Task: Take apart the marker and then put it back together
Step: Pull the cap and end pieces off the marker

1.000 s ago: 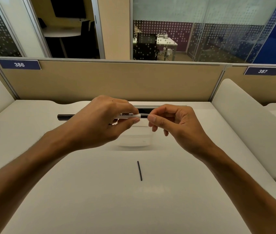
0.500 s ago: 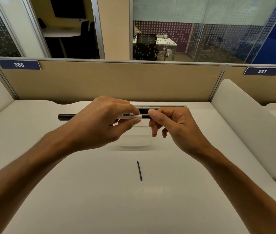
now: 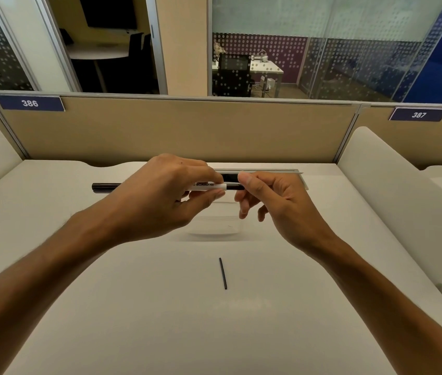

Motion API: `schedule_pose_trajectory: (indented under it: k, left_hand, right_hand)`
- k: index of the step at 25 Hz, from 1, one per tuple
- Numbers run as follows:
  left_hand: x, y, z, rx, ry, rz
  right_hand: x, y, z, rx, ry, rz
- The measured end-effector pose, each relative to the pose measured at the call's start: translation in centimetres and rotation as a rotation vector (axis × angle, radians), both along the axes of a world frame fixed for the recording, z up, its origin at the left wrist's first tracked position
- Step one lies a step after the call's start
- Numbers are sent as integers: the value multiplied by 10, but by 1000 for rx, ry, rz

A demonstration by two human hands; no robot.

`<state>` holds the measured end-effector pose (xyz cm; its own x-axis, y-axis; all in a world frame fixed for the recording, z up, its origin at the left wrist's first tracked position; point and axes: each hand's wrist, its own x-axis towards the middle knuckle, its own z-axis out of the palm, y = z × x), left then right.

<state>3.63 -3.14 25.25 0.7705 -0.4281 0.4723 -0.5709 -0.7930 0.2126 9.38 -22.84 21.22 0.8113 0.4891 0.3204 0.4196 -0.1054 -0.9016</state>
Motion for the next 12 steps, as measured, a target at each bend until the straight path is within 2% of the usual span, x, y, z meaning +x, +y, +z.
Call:
schedule_pose_trajectory:
  k: [6, 12]
  left_hand:
    - [-1, 2, -2, -11, 10, 4]
    - [-1, -1, -2, -2, 17, 6]
  right_hand:
    - [0, -3, 2, 32, 10, 63]
    - [1, -1, 1, -5, -23, -10]
